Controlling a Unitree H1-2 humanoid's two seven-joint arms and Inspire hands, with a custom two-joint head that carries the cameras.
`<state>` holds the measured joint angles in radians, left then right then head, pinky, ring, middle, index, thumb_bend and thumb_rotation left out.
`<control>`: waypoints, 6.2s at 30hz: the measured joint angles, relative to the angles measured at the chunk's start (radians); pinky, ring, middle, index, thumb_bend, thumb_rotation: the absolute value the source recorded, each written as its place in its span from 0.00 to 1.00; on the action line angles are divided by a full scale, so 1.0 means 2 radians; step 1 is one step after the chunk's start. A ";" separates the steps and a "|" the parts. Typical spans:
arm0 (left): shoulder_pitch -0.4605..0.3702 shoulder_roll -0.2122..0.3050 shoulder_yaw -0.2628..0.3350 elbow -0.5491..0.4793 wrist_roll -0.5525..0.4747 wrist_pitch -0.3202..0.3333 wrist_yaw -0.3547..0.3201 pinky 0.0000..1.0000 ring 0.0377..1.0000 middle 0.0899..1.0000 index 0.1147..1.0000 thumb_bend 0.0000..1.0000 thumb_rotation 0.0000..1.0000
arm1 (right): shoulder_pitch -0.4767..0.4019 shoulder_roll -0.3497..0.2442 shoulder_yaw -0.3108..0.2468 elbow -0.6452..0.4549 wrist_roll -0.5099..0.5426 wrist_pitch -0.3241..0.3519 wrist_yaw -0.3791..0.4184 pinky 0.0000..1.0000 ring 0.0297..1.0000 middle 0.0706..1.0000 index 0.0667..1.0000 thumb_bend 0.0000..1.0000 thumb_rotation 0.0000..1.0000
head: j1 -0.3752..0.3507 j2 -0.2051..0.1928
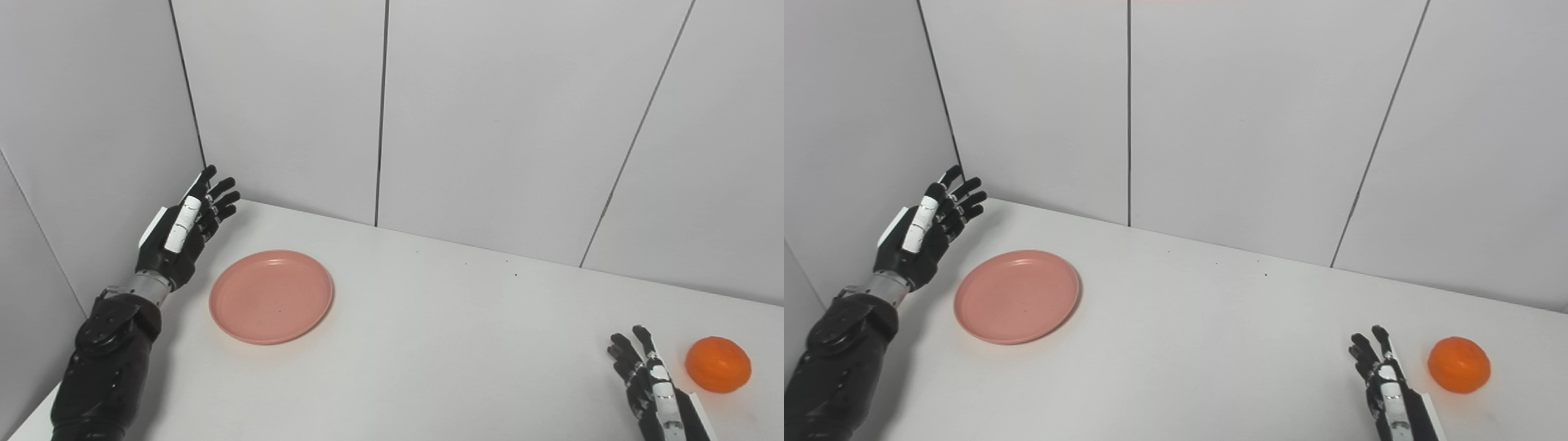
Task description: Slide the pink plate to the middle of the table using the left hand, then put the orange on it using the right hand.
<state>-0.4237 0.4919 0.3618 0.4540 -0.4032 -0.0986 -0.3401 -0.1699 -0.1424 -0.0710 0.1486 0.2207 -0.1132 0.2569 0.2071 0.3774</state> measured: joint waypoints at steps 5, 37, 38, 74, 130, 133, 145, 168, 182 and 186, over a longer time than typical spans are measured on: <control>-0.008 0.000 -0.002 0.051 0.001 -0.020 0.000 0.94 0.92 0.93 1.00 0.90 0.78 | 0.000 0.000 0.000 -0.001 -0.001 0.000 -0.001 1.00 0.94 0.91 0.99 0.71 0.93 | 0.000 0.000; -0.041 0.007 0.001 0.212 -0.042 -0.089 -0.101 0.81 0.83 0.83 1.00 0.94 0.77 | 0.002 0.000 -0.002 -0.006 0.001 0.000 -0.003 1.00 0.92 0.89 0.99 0.73 0.90 | -0.010 0.012; -0.034 0.003 0.000 0.195 -0.046 -0.076 -0.102 0.81 0.84 0.82 0.99 0.92 0.77 | 0.002 0.000 -0.001 -0.006 0.001 0.000 -0.003 1.00 0.92 0.89 0.99 0.73 0.90 | -0.010 0.012; 0.048 -0.057 -0.061 -0.052 -0.022 0.098 -0.038 1.00 0.93 0.89 1.00 0.86 0.82 | 0.004 -0.002 0.004 -0.011 -0.002 0.001 -0.007 1.00 0.94 0.91 1.00 0.72 0.90 | -0.018 0.021; 0.048 -0.183 -0.110 -0.167 0.026 0.203 0.088 1.00 1.00 1.00 1.00 0.83 0.86 | 0.031 0.021 0.026 -0.056 -0.032 0.025 -0.041 0.97 0.87 0.85 0.96 0.75 0.85 | -0.106 0.070; 0.048 -0.184 -0.110 -0.186 0.024 0.225 0.092 1.00 1.00 1.00 1.00 0.83 0.84 | 0.040 0.029 0.030 -0.069 -0.034 0.033 -0.046 0.97 0.87 0.85 0.96 0.76 0.86 | -0.118 0.083; 0.051 -0.197 -0.112 -0.234 0.017 0.258 0.102 1.00 1.00 1.00 1.00 0.78 0.84 | 0.045 0.046 0.050 -0.112 -0.066 0.070 -0.064 0.98 0.87 0.85 0.96 0.76 0.86 | -0.186 0.103; 0.039 -0.254 -0.105 -0.247 -0.003 0.269 0.130 1.00 1.00 1.00 1.00 0.79 0.88 | 0.044 0.058 0.060 -0.161 -0.072 0.120 -0.072 0.98 0.86 0.85 0.96 0.77 0.86 | -0.209 0.144; 0.033 -0.260 -0.108 -0.235 -0.004 0.276 0.139 1.00 1.00 1.00 1.00 0.80 0.87 | 0.047 0.058 0.059 -0.171 -0.074 0.127 -0.077 0.99 0.85 0.84 0.96 0.79 0.89 | -0.201 0.143; 0.032 -0.262 -0.096 -0.235 -0.015 0.274 0.138 1.00 0.99 0.99 1.00 0.80 0.81 | 0.047 0.057 0.058 -0.171 -0.072 0.127 -0.077 0.98 0.85 0.83 0.96 0.79 0.87 | -0.199 0.143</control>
<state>-0.3599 -0.0325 0.1706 -0.0170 -0.4329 0.4504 -0.0638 -0.0754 -0.0278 0.0459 -0.1942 0.0758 0.1403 0.1026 -0.1917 0.6642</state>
